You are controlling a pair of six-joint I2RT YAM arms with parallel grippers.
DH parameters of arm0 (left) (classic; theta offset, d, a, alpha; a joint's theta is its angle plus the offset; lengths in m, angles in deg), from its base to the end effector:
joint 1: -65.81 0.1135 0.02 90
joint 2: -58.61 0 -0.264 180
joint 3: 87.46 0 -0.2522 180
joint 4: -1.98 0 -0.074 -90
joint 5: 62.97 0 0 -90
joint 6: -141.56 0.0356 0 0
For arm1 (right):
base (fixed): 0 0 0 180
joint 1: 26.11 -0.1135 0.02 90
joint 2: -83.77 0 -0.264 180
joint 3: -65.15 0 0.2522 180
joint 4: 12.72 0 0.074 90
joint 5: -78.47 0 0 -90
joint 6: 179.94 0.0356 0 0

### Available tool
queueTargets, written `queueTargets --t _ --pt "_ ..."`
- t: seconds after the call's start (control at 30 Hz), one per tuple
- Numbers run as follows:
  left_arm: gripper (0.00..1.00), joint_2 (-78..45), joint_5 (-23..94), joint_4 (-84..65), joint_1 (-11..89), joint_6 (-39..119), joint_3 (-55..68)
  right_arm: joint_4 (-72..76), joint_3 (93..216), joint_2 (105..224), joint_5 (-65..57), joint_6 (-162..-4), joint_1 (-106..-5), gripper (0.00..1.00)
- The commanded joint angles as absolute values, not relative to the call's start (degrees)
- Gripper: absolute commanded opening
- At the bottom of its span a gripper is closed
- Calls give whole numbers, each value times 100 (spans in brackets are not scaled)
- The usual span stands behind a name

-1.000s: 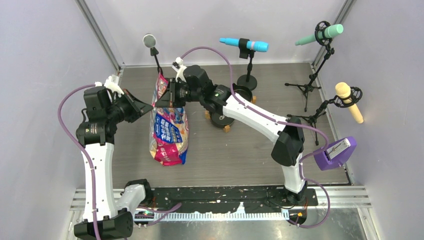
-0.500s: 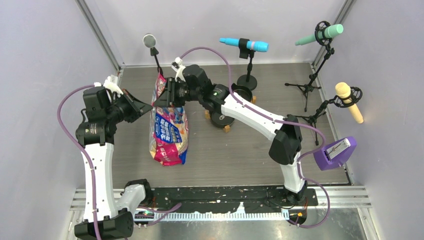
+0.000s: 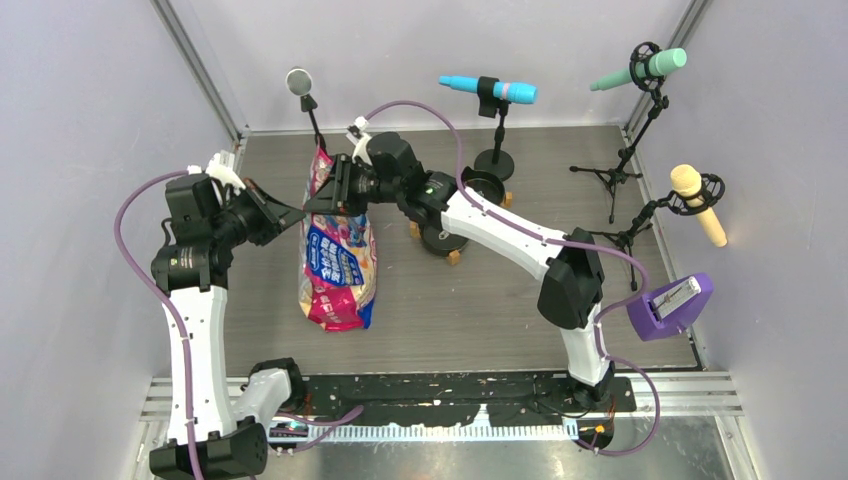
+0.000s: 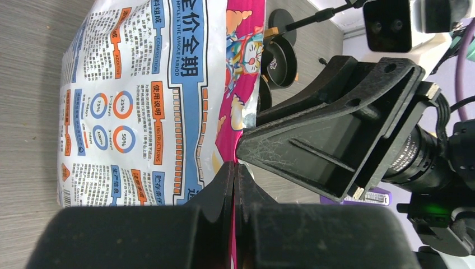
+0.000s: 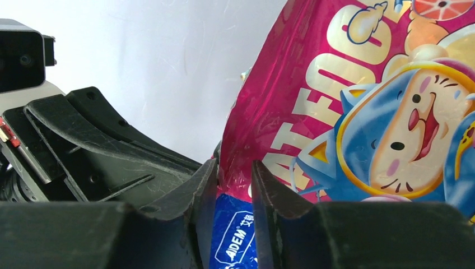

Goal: Serve the pet food

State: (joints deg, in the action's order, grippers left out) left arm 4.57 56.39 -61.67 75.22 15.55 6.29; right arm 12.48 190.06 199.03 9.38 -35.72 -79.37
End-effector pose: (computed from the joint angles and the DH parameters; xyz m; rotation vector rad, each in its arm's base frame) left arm 0.1686 0.0102 0.4068 -0.5325 2.0808 -0.8159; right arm 0.2797 0.3960 0.3658 -0.2832 2.1507 1.5505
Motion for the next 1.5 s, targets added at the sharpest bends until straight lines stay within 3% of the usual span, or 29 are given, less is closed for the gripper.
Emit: queueTargets --t 0.0,0.23,0.63,0.97,1.0,1.17,1.23,1.37,1.47 --pt "0 679 6277 -5391 7531 1216 565 679 18762 19919 974 -3111 -7972 29" --pt "0 709 6120 -5454 7529 1233 580 680 18525 19844 879 -3109 -7975 6" --pt "0 733 5588 -5819 7531 1731 526 2395 18905 19350 -456 -4799 -7981 5" --pt "0 646 5727 -5856 7528 1800 385 2499 19215 19264 -287 -5153 -7983 5" --pt "0 639 5784 -5846 7526 1801 388 2324 19205 19239 -75 -5131 -7982 7" --pt "0 659 6122 -5662 7528 1900 525 1178 18681 18974 676 -4597 -7981 59" --pt "0 672 6184 -5671 7531 1996 572 783 18531 18916 793 -4332 -7981 66" --pt "0 665 6263 -5738 7531 2146 647 517 18588 19014 953 -3970 -7981 65" --pt "0 652 6297 -5763 7530 2152 709 541 18685 19177 964 -3789 -7979 50"
